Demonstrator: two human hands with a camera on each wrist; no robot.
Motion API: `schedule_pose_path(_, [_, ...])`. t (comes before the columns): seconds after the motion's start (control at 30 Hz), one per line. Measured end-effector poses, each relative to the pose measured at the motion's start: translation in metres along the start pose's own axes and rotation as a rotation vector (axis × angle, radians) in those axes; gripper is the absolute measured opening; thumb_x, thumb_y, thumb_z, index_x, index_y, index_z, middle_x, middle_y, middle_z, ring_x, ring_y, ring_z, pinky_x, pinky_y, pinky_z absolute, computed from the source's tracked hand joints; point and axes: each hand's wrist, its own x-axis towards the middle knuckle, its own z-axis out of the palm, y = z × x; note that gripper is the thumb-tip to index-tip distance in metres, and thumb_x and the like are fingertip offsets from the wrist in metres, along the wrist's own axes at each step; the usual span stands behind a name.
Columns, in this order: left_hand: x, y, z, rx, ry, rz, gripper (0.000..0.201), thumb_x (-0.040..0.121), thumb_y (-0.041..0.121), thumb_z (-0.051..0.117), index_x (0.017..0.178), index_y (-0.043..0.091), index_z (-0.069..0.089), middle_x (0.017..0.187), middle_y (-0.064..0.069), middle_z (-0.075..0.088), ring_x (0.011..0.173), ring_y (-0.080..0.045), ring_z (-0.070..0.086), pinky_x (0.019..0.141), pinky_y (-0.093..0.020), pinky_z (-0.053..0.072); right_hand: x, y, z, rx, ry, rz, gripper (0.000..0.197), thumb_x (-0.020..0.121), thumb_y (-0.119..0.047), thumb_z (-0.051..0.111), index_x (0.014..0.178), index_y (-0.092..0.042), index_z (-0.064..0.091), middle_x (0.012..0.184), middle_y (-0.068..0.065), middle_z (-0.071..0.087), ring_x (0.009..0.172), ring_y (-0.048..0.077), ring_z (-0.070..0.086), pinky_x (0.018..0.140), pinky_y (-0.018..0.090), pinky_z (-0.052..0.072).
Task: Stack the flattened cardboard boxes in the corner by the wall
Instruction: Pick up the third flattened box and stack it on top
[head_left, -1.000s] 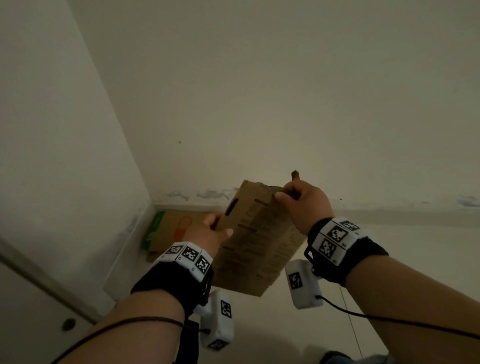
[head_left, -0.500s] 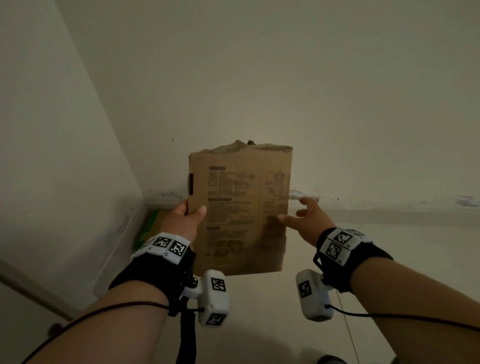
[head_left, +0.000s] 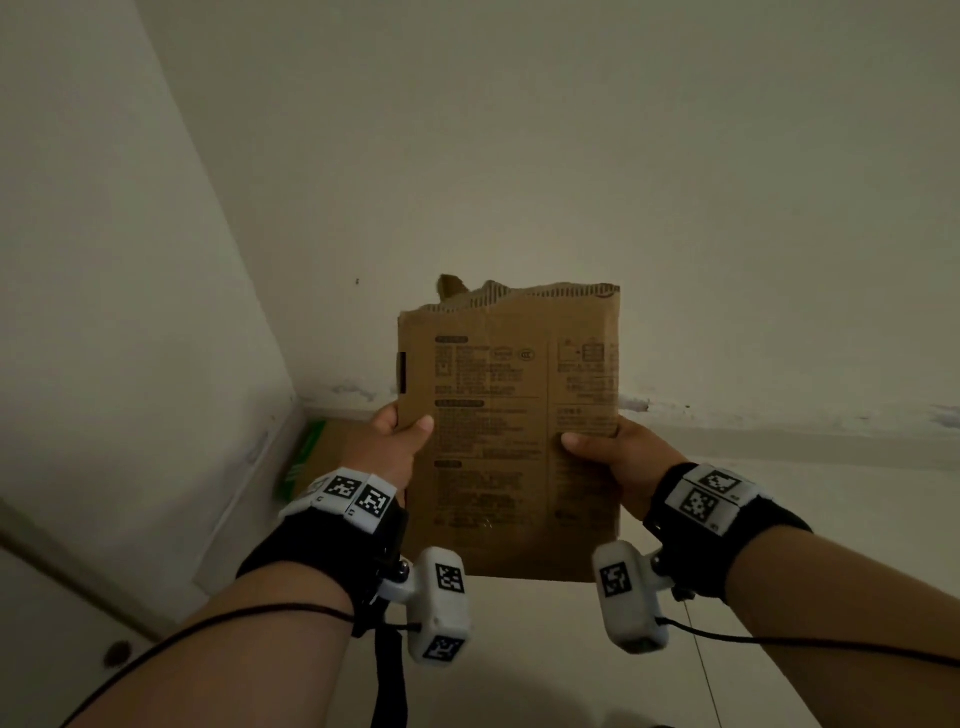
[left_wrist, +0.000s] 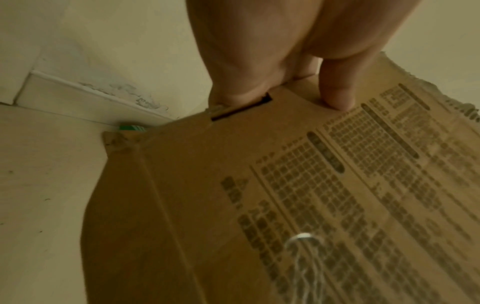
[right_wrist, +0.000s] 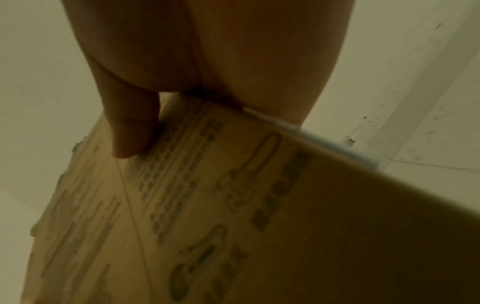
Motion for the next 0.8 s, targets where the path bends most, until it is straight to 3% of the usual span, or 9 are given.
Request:
schedule_pose_path(0.1, [0.000, 0.000, 0.000, 0.078, 0.019, 0.020, 0.023, 0.074, 0.037, 0.058, 0.096, 0.040, 0.062, 0.113, -0.005, 0.070, 0.105, -0.032, 0.064, 0.096, -0.056, 0.045, 0.003, 0.000, 0.003, 0.060, -0.001, 0.006, 0.029, 0.083, -0.002, 0.060, 0.111, -0.008, 0.062, 0.109, 0.015, 0.069, 0.101, 0.035, 0.065, 0.092, 0.052, 0.050])
schedule_pose_path(0.13, [-0.003, 0.001, 0.001, 0.102, 0.027, 0.035, 0.024, 0.075, 0.038, 0.059, 0.098, 0.040, 0.060, 0.116, -0.004, 0.069, 0.106, -0.031, 0.064, 0.097, -0.053, 0.045, 0.004, 0.001, 0.003, 0.061, 0.003, 0.005, 0.029, 0.083, -0.002, 0.060, 0.111, -0.008, 0.062, 0.110, 0.016, 0.069, 0.102, 0.036, 0.064, 0.092, 0.052, 0.049])
schedule_pose_path(0.27, [-0.004, 0.004, -0.003, 0.109, 0.113, 0.047, 0.052, 0.087, 0.034, 0.056, 0.136, 0.025, 0.042, 0.137, -0.005, 0.053, 0.115, -0.029, 0.057, 0.087, -0.036, 0.046, 0.005, 0.000, 0.001, 0.052, 0.018, -0.001, 0.022, 0.083, -0.001, 0.059, 0.103, -0.011, 0.063, 0.105, 0.014, 0.069, 0.099, 0.034, 0.064, 0.091, 0.051, 0.050])
schedule_pose_path(0.4, [-0.001, 0.001, -0.015, 0.167, 0.096, 0.018, 0.086, 0.071, 0.055, 0.065, 0.145, 0.034, 0.026, 0.150, -0.006, 0.039, 0.132, -0.033, 0.044, 0.106, -0.052, 0.036, 0.005, 0.000, -0.006, 0.081, 0.013, 0.002, 0.028, 0.083, -0.003, 0.059, 0.110, -0.009, 0.061, 0.109, 0.016, 0.068, 0.103, 0.037, 0.064, 0.093, 0.053, 0.049])
schedule_pose_path(0.5, [0.006, -0.008, -0.017, 0.158, -0.021, -0.002, 0.106, 0.043, 0.069, 0.075, 0.138, 0.035, 0.041, 0.138, -0.002, 0.056, 0.123, -0.030, 0.055, 0.104, -0.055, 0.039, 0.004, 0.000, -0.007, 0.102, -0.003, -0.003, 0.032, 0.083, -0.002, 0.058, 0.115, -0.007, 0.059, 0.108, 0.017, 0.068, 0.100, 0.036, 0.064, 0.088, 0.051, 0.051])
schedule_pose_path(0.53, [0.006, -0.009, -0.017, 0.144, -0.042, -0.009, 0.099, 0.042, 0.065, 0.078, 0.131, 0.032, 0.051, 0.128, -0.003, 0.064, 0.115, -0.029, 0.060, 0.101, -0.054, 0.043, 0.005, 0.001, -0.007, 0.105, -0.004, -0.006, 0.032, 0.084, -0.002, 0.057, 0.115, -0.007, 0.059, 0.109, 0.017, 0.068, 0.100, 0.037, 0.064, 0.088, 0.051, 0.051])
schedule_pose_path(0.67, [0.000, -0.004, -0.014, 0.063, -0.097, -0.037, 0.033, 0.071, 0.031, 0.073, 0.103, 0.024, 0.068, 0.108, -0.010, 0.073, 0.102, -0.032, 0.066, 0.096, -0.054, 0.047, 0.010, 0.002, -0.004, 0.064, 0.031, -0.033, 0.032, 0.084, -0.006, 0.060, 0.116, -0.007, 0.061, 0.114, 0.019, 0.068, 0.105, 0.038, 0.064, 0.094, 0.054, 0.049])
schedule_pose_path(0.73, [0.003, -0.004, -0.016, 0.039, -0.062, -0.051, 0.024, 0.072, 0.029, 0.072, 0.095, 0.026, 0.066, 0.107, -0.010, 0.072, 0.102, -0.033, 0.066, 0.095, -0.056, 0.047, 0.014, 0.004, -0.001, 0.020, 0.056, -0.039, 0.029, 0.084, -0.013, 0.061, 0.113, -0.011, 0.063, 0.114, 0.015, 0.069, 0.104, 0.033, 0.065, 0.096, 0.053, 0.048])
schedule_pose_path(0.8, [0.007, -0.005, -0.019, 0.013, 0.007, -0.062, 0.033, 0.066, 0.033, 0.075, 0.097, 0.028, 0.064, 0.107, -0.008, 0.072, 0.101, -0.033, 0.065, 0.093, -0.057, 0.047, 0.018, 0.007, 0.003, -0.047, 0.097, -0.031, 0.031, 0.083, -0.022, 0.063, 0.114, -0.015, 0.062, 0.114, 0.012, 0.069, 0.104, 0.030, 0.065, 0.096, 0.052, 0.049])
